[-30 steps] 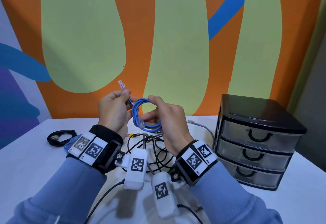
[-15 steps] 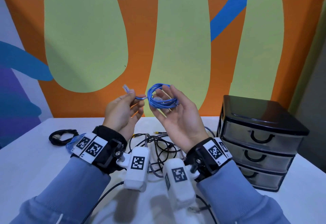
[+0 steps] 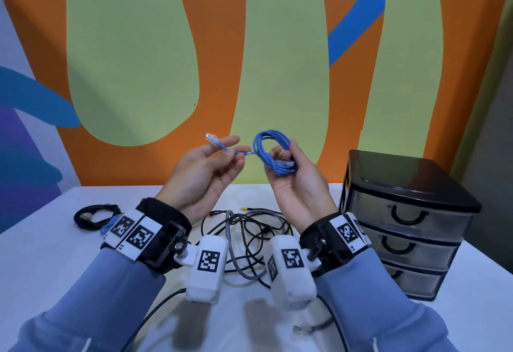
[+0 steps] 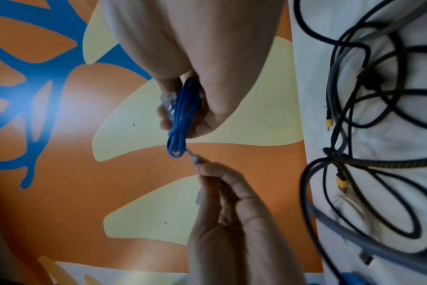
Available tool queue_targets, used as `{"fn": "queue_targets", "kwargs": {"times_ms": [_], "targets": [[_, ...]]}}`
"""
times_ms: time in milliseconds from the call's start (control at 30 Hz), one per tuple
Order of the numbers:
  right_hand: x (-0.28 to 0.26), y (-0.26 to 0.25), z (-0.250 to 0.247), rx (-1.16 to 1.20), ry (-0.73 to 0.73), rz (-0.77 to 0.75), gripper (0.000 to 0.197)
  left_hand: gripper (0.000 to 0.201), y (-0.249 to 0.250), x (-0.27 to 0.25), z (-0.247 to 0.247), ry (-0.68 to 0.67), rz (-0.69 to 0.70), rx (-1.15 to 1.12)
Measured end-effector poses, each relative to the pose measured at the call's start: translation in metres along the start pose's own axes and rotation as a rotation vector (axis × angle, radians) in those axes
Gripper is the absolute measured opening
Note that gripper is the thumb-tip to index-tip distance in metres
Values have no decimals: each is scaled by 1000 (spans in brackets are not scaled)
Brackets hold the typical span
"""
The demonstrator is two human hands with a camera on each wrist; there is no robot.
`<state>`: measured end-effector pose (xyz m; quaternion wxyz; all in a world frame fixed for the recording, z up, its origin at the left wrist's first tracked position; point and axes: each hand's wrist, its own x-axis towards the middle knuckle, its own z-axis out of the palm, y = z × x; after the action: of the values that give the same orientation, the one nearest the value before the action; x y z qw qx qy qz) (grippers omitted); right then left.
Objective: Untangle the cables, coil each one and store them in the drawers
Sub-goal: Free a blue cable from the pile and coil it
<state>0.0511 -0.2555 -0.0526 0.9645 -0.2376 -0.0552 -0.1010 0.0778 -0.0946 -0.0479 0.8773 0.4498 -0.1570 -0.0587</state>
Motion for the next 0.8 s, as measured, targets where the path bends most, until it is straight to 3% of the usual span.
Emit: {"fn": "queue_targets", "kwargs": {"times_ms": [133, 367, 500, 633, 733, 800], "targets": [[4, -8, -5, -12, 64, -100, 25, 23, -4, -7, 5, -91, -25, 120], [2, -6, -6, -410, 183, -370, 19, 21, -1, -16, 5, -170, 263, 592], [-1, 2, -5, -610, 111, -433, 20, 19, 2, -18, 5, -213, 372, 745], [-5, 8, -2, -755, -45, -492, 21, 24, -3, -12, -1, -211, 307, 860], [-8, 6, 0, -718, -115, -473, 21, 24, -11, -14, -1, -199, 236, 742], [-8, 5, 1, -702, -121, -467, 21, 32, -15, -14, 3, -151, 260, 685]]}}
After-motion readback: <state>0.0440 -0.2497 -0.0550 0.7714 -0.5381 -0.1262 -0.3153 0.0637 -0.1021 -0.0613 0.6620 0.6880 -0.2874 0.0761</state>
